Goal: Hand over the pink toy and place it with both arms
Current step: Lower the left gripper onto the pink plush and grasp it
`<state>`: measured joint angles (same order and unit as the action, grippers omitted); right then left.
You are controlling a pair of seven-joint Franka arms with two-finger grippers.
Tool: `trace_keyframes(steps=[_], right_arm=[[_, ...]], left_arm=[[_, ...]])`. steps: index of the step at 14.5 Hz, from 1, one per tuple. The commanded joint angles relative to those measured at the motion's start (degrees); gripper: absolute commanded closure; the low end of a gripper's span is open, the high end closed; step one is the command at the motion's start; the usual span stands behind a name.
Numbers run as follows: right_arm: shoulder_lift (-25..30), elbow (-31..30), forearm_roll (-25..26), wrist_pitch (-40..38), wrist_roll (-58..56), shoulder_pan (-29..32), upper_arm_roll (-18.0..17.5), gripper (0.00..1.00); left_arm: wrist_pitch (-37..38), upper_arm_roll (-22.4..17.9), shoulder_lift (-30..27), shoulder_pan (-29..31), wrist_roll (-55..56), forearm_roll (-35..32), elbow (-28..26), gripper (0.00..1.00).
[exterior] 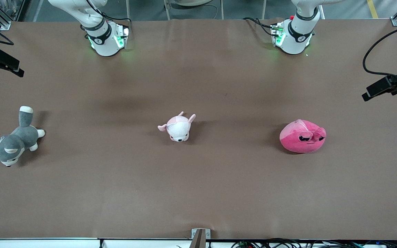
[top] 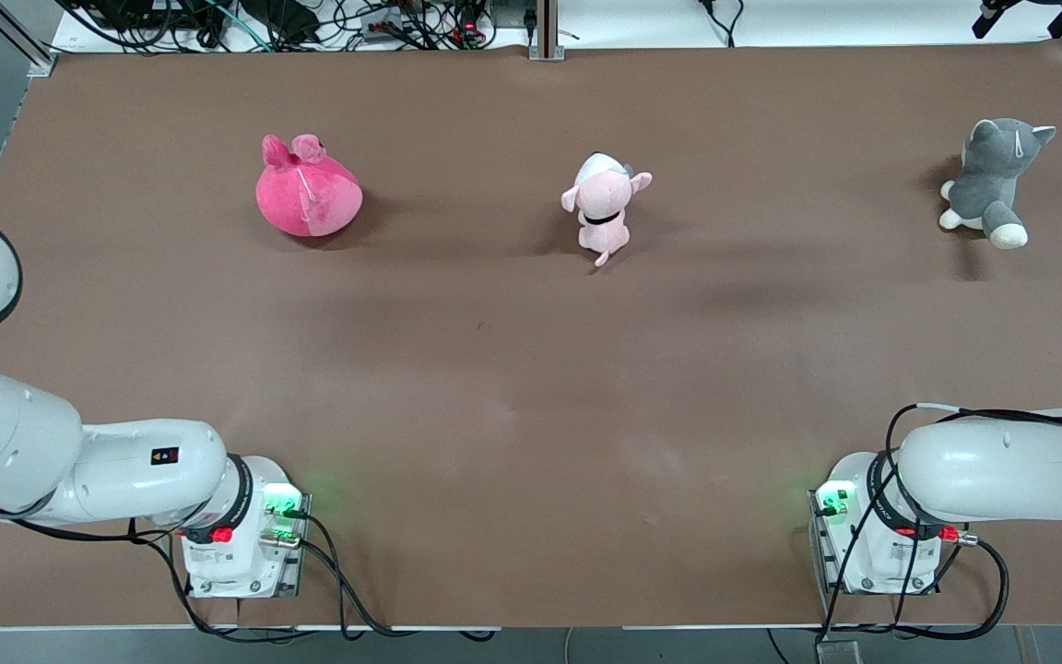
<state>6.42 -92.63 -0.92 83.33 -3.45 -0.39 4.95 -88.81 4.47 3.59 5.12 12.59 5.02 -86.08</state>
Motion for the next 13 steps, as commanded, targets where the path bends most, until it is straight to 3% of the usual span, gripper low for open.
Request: trace_keyframes(steps=[1, 3, 8, 13], right_arm=[[1.05, -0.01, -0.75, 0.16, -0.41, 0.21, -0.21, 0.0], [0.96, -0.01, -0.48, 0.16, -0.41, 0.21, -0.21, 0.0], [0.87, 0.16, -0.4, 0.43, -0.32, 0.21, -0.21, 0.0], [0.78, 0.16, -0.48, 0.51, -0.32, 0.3, -0.21, 0.0]], left_arm=[[-0.05, 0.1, 2.02, 0.07, 0.68, 0.44, 0.29, 0.0], [-0.48, 0.54, 4.3, -0.54, 0.68, -3.41, -0.75, 0.0], [-13.38, 0.98, 8.43, -1.24, 0.77, -6.07, -9.1, 0.0], [-16.74, 1.42, 15.55, -1.6, 0.94, -6.25, -9.72, 0.0]])
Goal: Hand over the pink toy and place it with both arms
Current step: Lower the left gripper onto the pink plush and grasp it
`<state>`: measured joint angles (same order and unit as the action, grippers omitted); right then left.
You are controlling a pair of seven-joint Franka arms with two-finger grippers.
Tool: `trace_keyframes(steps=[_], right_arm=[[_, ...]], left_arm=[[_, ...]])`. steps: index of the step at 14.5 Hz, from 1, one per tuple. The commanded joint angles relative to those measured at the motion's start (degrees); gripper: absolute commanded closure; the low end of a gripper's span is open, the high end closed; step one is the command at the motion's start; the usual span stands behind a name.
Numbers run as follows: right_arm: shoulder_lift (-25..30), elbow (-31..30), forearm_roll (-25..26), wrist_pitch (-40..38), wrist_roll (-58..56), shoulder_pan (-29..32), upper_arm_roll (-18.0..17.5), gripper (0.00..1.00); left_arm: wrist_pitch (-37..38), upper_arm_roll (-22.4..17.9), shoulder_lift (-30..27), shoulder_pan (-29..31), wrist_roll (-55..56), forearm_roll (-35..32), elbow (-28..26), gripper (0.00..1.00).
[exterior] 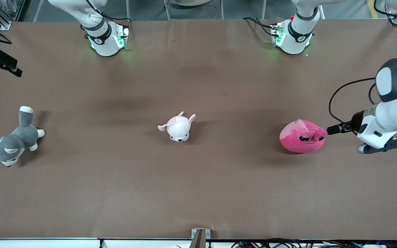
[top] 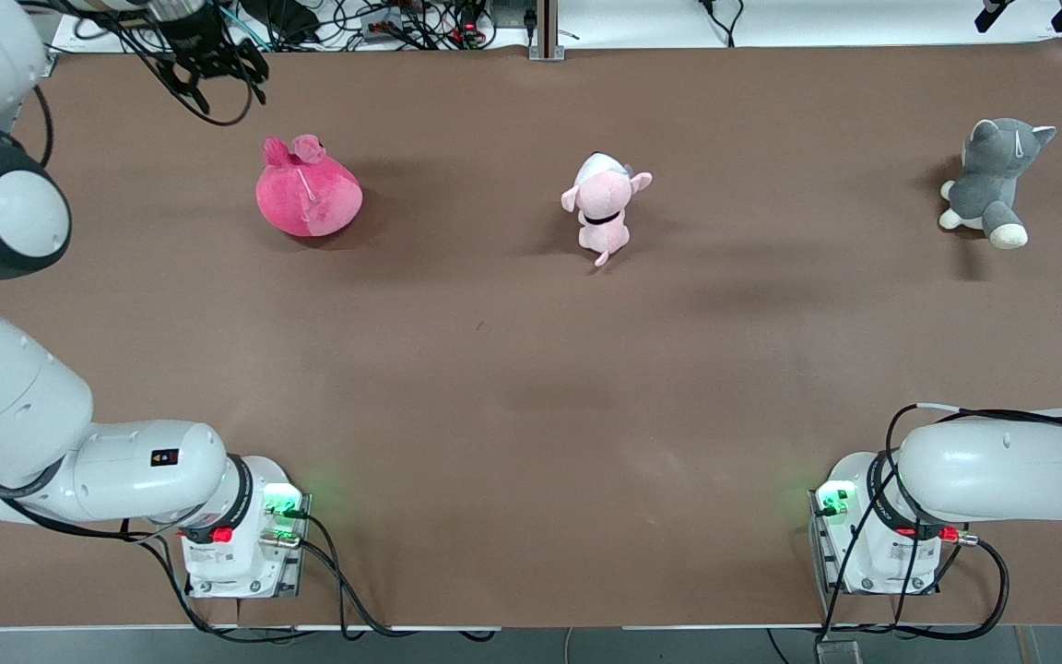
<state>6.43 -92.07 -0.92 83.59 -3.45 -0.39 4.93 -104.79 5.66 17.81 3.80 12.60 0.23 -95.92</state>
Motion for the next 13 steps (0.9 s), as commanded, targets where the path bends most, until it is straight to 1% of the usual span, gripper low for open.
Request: trace_keyframes(steps=[1, 4, 7, 10, 13], right_arm=[[0.6, -0.4, -0.4, 0.26, -0.32, 0.3, -0.19, 0.0], [0.51, -0.4, -0.4, 0.34, -0.32, 0.48, -0.19, 0.0], [0.34, -0.22, -0.75, 0.52, -0.24, 0.83, -0.1, 0.0], [-0.98, -0.04, -0.84, 0.95, -0.15, 0.83, -0.1, 0.0], [-2.29, 0.04, -0.75, 2.45, -0.24, 0.92, -0.01, 0.0]], left_arm=[[-0.77, 0.31, 1.96, -0.29, 0.94, -1.46, -0.06, 0.01], [-0.77, 0.4, 3.54, -0.38, 1.03, -1.2, -0.76, 0.05], [-0.86, 0.4, 4.16, -0.2, 1.11, -0.67, -0.94, 0.1], [-0.95, 0.49, 4.51, -0.2, 1.29, -0.58, -1.02, 0.15], [-0.95, 0.49, 5.21, -0.29, 1.73, -0.5, -0.94, 0.32]])
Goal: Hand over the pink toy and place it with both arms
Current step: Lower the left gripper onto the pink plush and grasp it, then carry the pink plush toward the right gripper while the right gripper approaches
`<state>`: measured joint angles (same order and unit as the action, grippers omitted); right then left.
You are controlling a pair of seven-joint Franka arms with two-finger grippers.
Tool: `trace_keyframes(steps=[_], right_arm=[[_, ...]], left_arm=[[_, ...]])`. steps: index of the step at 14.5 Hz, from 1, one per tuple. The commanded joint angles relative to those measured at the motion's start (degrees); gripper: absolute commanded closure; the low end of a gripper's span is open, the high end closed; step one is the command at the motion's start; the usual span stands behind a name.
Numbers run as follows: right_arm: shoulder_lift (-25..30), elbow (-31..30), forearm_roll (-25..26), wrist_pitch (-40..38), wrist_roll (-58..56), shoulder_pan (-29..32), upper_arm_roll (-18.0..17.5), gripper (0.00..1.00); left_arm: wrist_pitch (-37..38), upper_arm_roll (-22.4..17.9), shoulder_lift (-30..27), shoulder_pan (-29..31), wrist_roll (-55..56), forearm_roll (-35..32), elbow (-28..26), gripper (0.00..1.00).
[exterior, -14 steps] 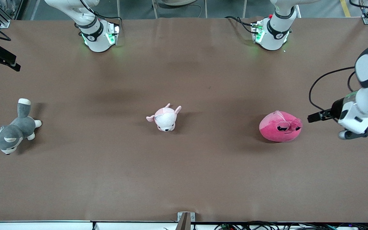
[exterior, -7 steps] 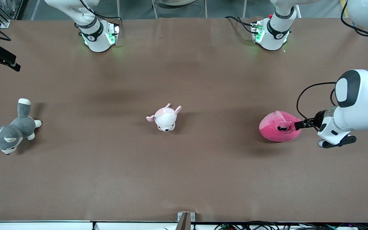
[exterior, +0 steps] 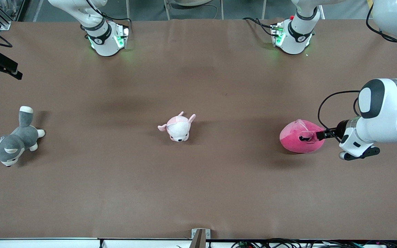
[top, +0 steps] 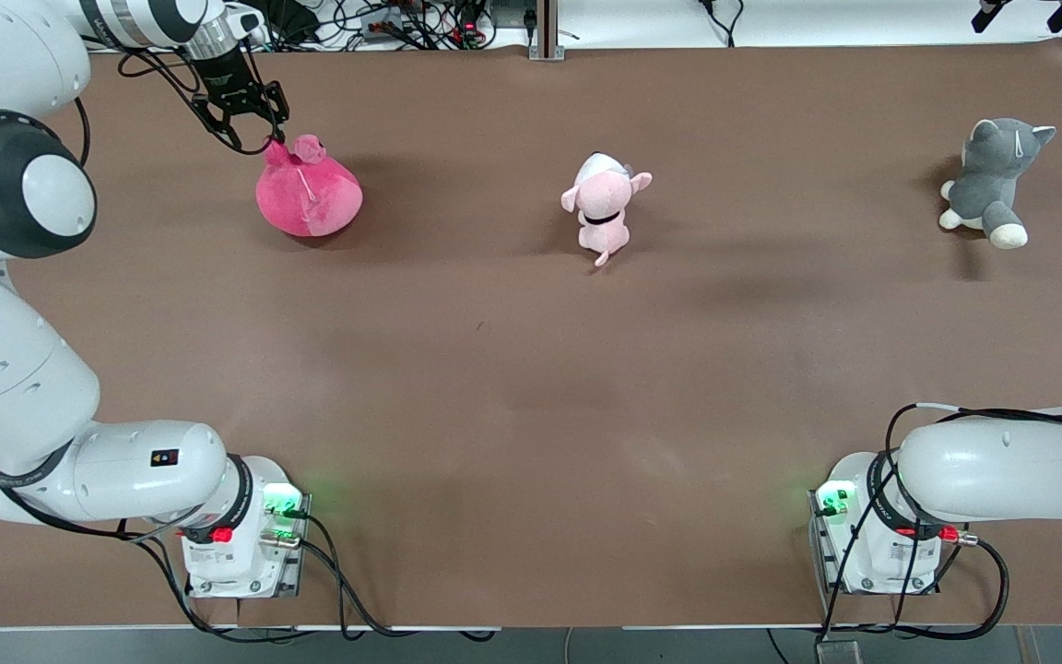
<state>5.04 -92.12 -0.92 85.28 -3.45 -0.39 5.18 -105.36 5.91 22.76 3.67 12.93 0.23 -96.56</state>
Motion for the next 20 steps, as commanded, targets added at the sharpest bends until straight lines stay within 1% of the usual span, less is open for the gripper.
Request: trace_keyframes(steps=[1, 2, 4, 5, 6, 8, 10, 13, 14, 17, 18, 19, 20], right_arm=[[-1.43, 0.19, -0.23, 1.11, -0.33, 0.83, -0.26, 0.0], [-2.56, 0.1, 0.04, 1.9, -0.42, 0.57, -0.26, 0.0], [-7.03, 0.36, 0.31, 3.31, -0.33, 1.0, -0.17, 0.0], [-9.49, 0.97, 0.31, 3.4, -0.42, 1.18, -0.17, 0.0], [-11.52, 1.68, 0.83, 3.49, -0.42, 1.27, 0.0, 0.0], [-12.42, 2.3, 2.58, 3.92, -0.24, 1.18, 0.09, 0.0], [-12.42, 1.95, 2.24, 3.93, 1.94, 1.09, 0.09, 0.0], [-12.6, 1.42, 1.01, 4.19, 17.72, 0.13, -0.17, 0.0], [-12.6, 1.42, -0.38, 4.19, 22.74, -0.48, -0.34, 0.0], [-12.77, 1.42, -3.02, 4.01, 42.66, -5.48, -0.43, 0.0], [-12.77, 1.42, -5.03, 4.1, 49.09, -7.24, -0.43, 0.0], [-12.68, 1.59, -7.49, 4.28, 56.55, -8.91, -0.43, 0.0], [-12.68, 1.77, -9.26, 4.8, 61.41, -10.58, -0.43, 0.0]], left_arm=[[-0.37, 0.24, 0.35, -0.15, 1.4, -0.49, -0.29, 0.36], [-0.37, 0.24, 0.44, -0.15, 1.4, -0.49, -0.29, 0.4], [-0.37, 0.24, 0.79, -0.24, 1.49, 0.56, -0.12, 0.51], [-0.37, 0.15, 1.23, -0.24, 1.57, 1.17, 0.06, 0.6], [-0.63, 0.15, 1.32, -0.33, 1.66, 1.27, 0.06, 0.75], [-0.64, 0.15, 1.23, -0.24, 2.27, 1.18, 0.06, 1.0], [-0.37, 0.15, 0.71, -0.33, 4.29, 1.01, 0.23, 1.0], [2.78, 0.24, -2.36, -2.17, 6.23, 0.83, 1.28, 1.0], [5.4, 0.24, -3.07, -3.04, 6.93, 0.83, 3.12, 1.0], [16.82, 0.41, -3.16, -7.26, 12.54, 1.36, 12.86, 1.0], [19.55, 1.02, -3.25, -8.84, 15.0, 2.4, 15.5, 1.0], [21.15, 1.9, -3.77, -9.29, 17.2, 3.8, 17.18, 1.0], [21.77, 3.3, -4.82, -9.38, 19.66, 5.21, 17.72, 1.0]])
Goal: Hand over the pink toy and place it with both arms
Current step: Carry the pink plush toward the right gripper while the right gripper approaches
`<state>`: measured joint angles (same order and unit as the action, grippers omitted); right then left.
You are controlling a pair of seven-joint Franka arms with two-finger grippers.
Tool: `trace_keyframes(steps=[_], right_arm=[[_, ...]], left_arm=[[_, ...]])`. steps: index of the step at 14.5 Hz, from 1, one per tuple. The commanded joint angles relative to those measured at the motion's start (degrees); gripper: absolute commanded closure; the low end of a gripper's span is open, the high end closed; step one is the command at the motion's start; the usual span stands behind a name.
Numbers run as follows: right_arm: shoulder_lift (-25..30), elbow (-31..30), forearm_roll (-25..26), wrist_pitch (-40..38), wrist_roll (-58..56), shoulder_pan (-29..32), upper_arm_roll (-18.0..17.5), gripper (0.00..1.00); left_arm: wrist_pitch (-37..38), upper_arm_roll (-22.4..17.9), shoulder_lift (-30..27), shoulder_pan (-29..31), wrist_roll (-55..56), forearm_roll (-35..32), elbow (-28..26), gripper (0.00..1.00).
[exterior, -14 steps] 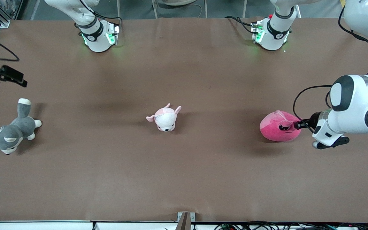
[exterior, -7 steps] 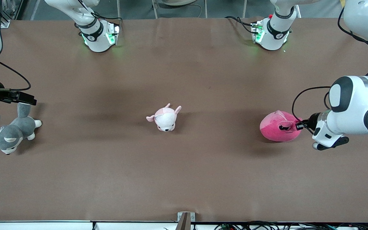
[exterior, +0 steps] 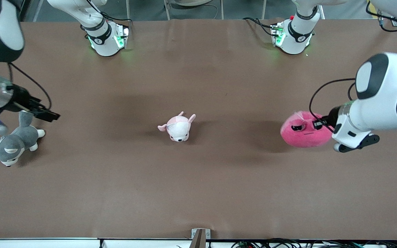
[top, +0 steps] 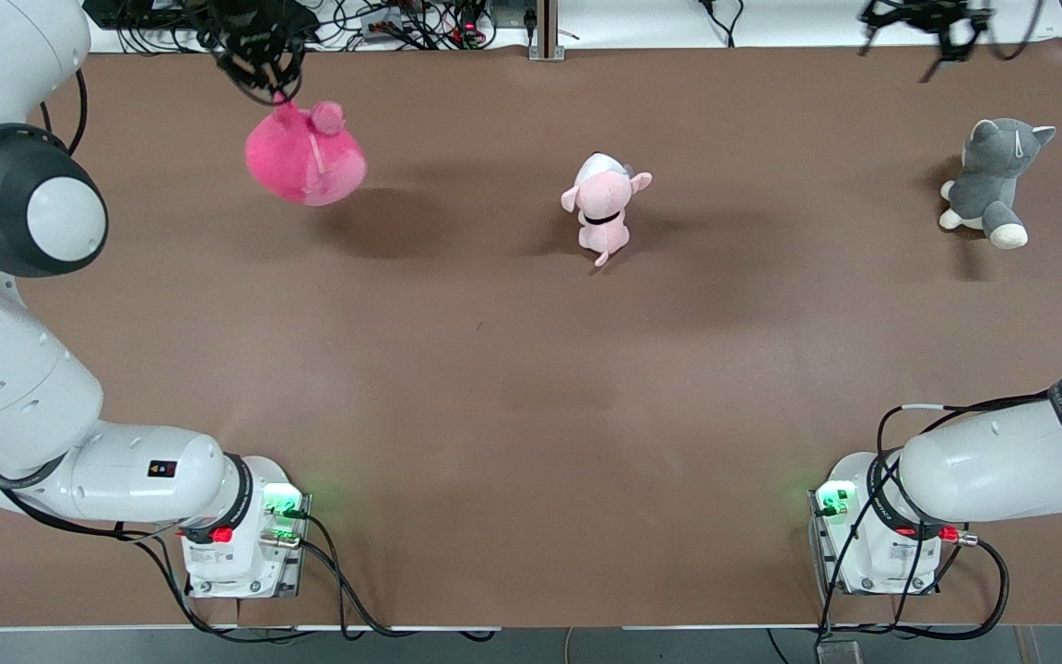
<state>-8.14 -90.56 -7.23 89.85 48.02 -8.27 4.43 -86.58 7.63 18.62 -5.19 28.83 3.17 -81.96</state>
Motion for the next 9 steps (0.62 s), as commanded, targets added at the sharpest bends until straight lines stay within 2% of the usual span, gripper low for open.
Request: trace_keyframes(steps=[1, 3, 5, 7, 9], right_arm=[[0.49, 0.2, -4.19, 1.2, 14.42, -4.98, 0.32, 0.0], [0.41, 0.2, -7.26, 3.31, 23.47, -8.33, 0.32, 0.0], [0.41, 0.03, -12.0, 4.54, 31.57, -10.61, 0.32, 0.0], [0.41, -0.06, -12.9, 6.47, 37.37, -14.13, 0.32, 0.0], [0.41, -0.15, -12.9, 9.28, 44.14, -18.52, 0.32, 0.0]], left_arm=[[3.08, 4.03, -1.73, -0.44, 6.91, 4.1, 3.12, 1.0], [3.0, 8.34, -3.41, -0.61, 12.97, 6.05, 3.73, 1.0], [2.91, 15.01, -3.24, -0.79, 20.52, 6.32, 7.49, 1.0], [1.86, 21.6, -2.71, -0.96, 26.95, 6.32, 9.27, 1.0], [-3.48, 27.41, -2.71, -0.96, 32.05, 6.32, 9.27, 1.0]])
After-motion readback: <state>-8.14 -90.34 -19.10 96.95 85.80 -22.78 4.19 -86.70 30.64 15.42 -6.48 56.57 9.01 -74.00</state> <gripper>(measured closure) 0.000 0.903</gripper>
